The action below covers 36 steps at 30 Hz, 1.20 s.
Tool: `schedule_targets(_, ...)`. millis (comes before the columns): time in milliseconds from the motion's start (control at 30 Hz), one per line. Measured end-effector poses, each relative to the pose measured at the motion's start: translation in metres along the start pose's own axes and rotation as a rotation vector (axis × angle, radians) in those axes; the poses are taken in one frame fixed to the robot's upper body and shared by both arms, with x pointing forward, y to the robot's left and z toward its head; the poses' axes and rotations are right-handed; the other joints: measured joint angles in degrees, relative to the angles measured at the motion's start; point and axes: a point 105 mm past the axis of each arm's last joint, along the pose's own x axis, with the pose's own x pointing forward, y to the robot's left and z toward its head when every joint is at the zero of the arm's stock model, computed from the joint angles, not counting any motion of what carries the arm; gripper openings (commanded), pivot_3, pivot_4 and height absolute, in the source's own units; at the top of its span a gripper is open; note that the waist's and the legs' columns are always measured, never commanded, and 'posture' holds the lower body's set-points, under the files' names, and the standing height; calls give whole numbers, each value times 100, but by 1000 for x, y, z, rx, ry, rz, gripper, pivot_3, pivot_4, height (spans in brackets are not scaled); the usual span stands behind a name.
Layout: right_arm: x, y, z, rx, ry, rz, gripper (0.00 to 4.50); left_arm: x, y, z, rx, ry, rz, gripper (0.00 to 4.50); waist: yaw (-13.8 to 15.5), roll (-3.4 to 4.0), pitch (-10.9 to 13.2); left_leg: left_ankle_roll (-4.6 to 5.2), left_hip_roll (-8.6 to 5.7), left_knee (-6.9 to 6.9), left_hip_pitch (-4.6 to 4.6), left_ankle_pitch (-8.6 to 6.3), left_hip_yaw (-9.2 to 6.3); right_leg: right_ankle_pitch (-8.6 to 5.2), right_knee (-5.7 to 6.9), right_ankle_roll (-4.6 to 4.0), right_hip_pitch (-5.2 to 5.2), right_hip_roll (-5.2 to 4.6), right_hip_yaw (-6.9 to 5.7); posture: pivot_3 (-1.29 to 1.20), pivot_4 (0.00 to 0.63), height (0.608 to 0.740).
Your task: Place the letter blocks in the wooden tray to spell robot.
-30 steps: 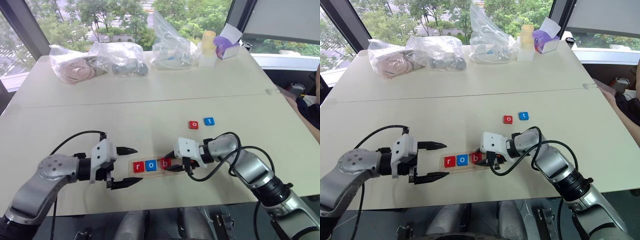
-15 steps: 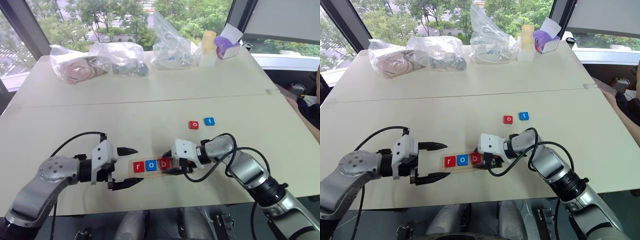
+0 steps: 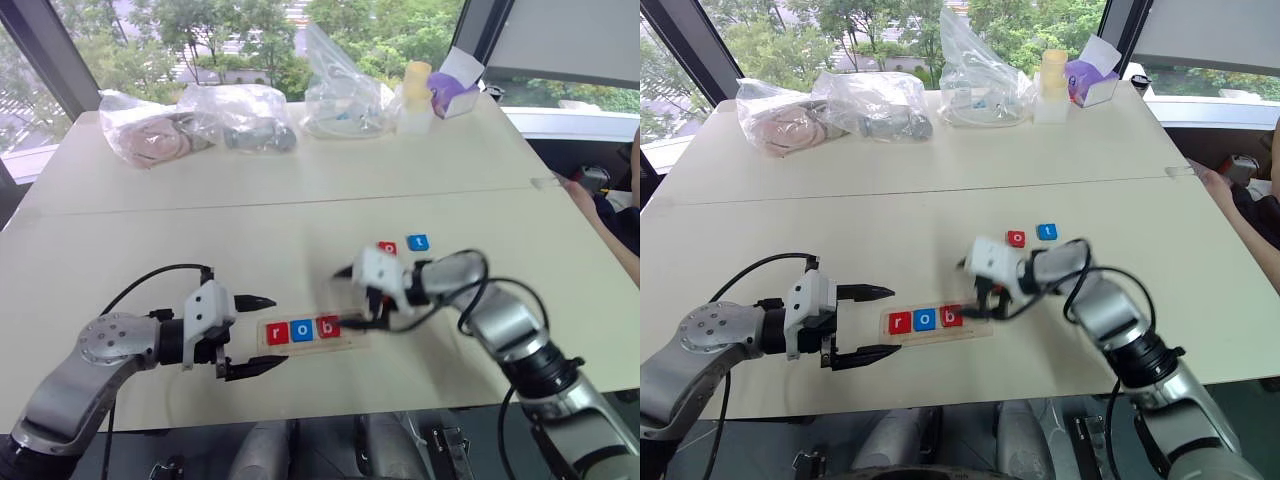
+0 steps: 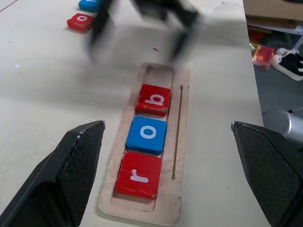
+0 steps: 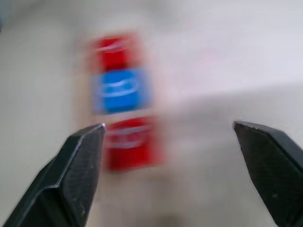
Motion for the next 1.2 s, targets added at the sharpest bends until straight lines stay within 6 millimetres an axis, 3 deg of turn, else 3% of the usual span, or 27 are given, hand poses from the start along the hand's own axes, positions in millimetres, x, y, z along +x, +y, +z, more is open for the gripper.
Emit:
schedule_targets(100,-14,-42,1,105,-3,-253,4432,0,0,0,0,-3,1,4500,0,-1,-1,-1,1,-5,0,1,0,1,0,-1,-3,0,0,0,150,740)
schedule_targets(233,-22,-67,-34,320,125,-512,4432,3,-1,0,-4,-15,-3,4500,-1,1,-1,-2,1,-8,-7,1,4,3,5,-3,-17,-1,5,0,150,740)
schedule_targets(567,-6,-45,-38,489,192,-601,4432,8,3,1,18,-20,-8,4500,-7,3,-2,-4,4,-7,-9,3,8,6,9,-6,-23,11,8,0,150,740)
schedule_targets(900,-4,-35,-53,555,262,-627,4432,8,5,0,15,-19,-4,4500,-38,3,-2,-4,8,-9,-7,3,9,6,9,-6,-24,20,8,0,150,740)
schedule_targets(1200,4,-31,-52,615,250,-637,4432,10,5,2,21,-32,-5,4500,-36,4,-3,-4,12,-8,-5,3,9,8,9,-9,-22,25,9,0,150,740)
